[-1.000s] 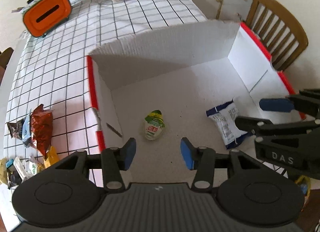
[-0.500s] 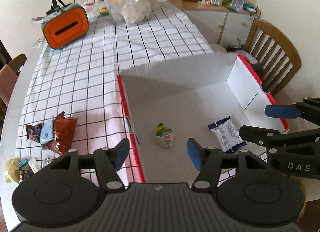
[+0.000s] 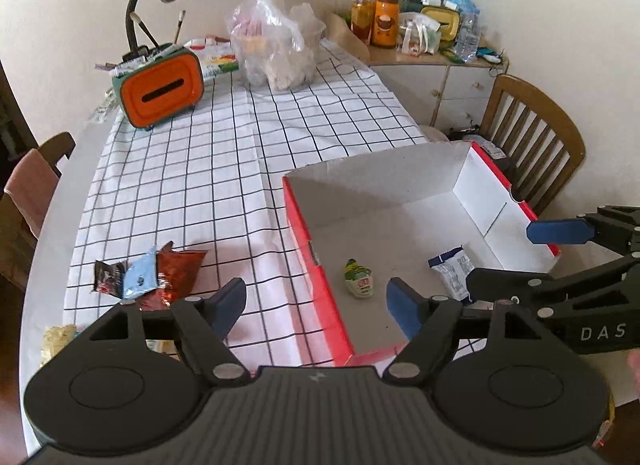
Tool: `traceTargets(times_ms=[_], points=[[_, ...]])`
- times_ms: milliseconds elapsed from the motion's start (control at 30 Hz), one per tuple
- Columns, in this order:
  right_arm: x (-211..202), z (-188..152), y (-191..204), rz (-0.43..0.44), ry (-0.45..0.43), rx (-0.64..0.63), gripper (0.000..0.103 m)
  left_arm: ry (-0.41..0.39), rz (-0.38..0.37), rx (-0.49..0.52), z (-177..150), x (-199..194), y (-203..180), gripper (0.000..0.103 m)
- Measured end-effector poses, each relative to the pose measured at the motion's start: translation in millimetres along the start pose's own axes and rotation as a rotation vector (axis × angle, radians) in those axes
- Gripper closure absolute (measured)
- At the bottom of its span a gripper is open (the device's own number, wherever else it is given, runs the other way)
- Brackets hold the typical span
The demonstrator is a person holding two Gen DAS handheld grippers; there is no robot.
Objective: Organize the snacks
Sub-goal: 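Withdraw both tools from the box back toward the snack pile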
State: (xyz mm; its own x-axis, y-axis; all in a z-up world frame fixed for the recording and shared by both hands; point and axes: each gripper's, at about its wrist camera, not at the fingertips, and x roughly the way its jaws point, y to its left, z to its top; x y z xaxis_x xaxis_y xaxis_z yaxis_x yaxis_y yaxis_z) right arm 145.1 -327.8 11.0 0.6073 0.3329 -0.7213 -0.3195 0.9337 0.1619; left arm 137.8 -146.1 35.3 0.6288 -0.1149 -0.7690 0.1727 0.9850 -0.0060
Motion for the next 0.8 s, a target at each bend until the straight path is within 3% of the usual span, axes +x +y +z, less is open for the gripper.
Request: traceTargets(times_ms=[67, 333, 800], points=[[-2, -2, 10, 0.008, -0.005, 0.005, 0.015, -0.012, 0.000, 0.007, -6, -7, 7, 0.020], [-5, -13, 57, 0.013, -0.026, -0.004, 0.002, -0.026, 0.008, -0.013, -30, -23, 51, 0.019], [32, -32, 147, 0.080, 0.008, -0.057, 0.000, -0.019, 0.086, -0.076, -61, -29, 172, 0.015]])
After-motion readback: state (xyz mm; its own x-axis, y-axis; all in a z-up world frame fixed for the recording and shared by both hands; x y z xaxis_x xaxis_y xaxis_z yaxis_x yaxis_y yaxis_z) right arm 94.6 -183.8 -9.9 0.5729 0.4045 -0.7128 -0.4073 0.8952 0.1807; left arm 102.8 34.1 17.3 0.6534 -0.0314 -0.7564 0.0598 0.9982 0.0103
